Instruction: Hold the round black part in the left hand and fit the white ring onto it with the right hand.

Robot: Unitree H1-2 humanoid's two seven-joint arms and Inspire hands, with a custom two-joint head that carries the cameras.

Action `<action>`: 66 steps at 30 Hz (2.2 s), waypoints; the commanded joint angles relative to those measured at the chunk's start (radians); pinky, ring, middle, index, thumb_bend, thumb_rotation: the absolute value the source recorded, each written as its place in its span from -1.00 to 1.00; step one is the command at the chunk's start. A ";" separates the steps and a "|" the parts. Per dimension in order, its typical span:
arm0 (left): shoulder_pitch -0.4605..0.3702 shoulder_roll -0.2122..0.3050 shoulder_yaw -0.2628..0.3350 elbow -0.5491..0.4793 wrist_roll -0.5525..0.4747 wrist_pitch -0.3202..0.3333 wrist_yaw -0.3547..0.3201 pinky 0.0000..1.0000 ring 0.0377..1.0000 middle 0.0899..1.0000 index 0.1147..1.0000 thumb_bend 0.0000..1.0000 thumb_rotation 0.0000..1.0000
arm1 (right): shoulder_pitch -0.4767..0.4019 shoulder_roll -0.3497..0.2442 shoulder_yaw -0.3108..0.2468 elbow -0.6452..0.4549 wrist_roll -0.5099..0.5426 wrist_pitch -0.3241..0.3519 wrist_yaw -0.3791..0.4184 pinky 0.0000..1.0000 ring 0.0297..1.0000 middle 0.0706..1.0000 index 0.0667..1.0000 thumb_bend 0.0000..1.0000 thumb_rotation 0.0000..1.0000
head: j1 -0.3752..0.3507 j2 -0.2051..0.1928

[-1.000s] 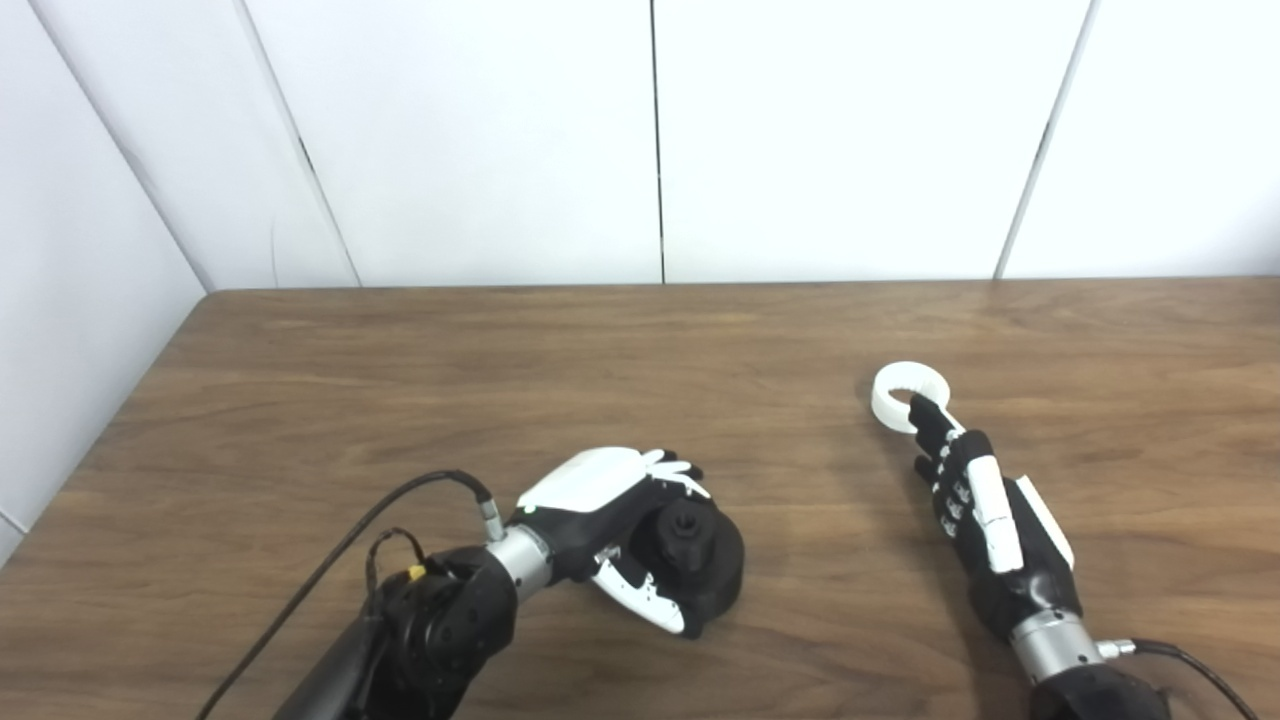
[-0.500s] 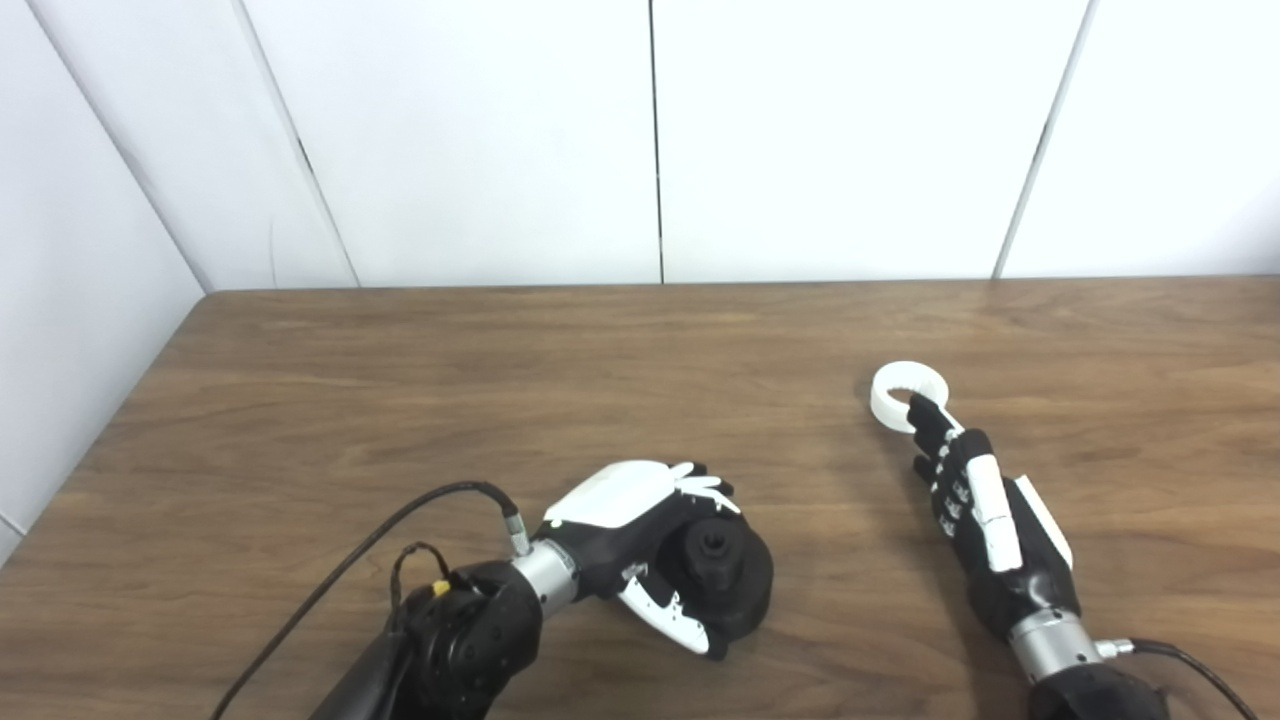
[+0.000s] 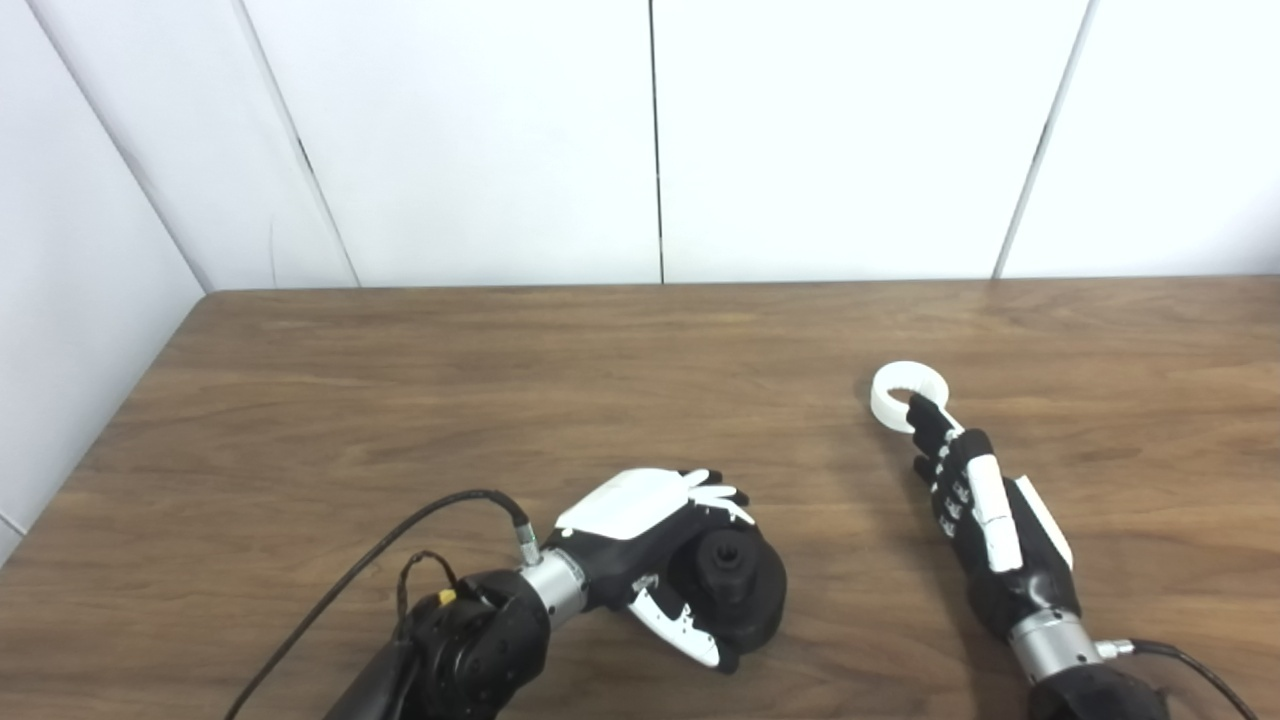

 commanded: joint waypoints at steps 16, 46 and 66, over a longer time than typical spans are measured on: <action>-0.021 0.010 0.021 -0.002 0.005 -0.016 -0.006 1.00 1.00 0.85 0.56 0.81 -0.38 | -0.012 -0.001 -0.001 -0.020 0.005 -0.007 0.002 1.00 0.99 0.90 0.84 0.25 1.00 | 0.002 0.002; -0.050 0.043 0.053 -0.012 0.027 -0.004 -0.064 1.00 1.00 0.91 0.82 0.95 -0.34 | -0.012 -0.004 0.007 -0.019 0.004 -0.007 0.007 1.00 1.00 0.92 0.85 0.26 1.00 | 0.007 0.006; -0.040 0.040 0.086 0.007 0.021 0.004 -0.073 1.00 1.00 0.90 0.39 0.79 -0.39 | -0.008 0.000 0.001 -0.022 0.009 -0.003 0.003 1.00 1.00 0.91 0.85 0.25 1.00 | 0.010 0.011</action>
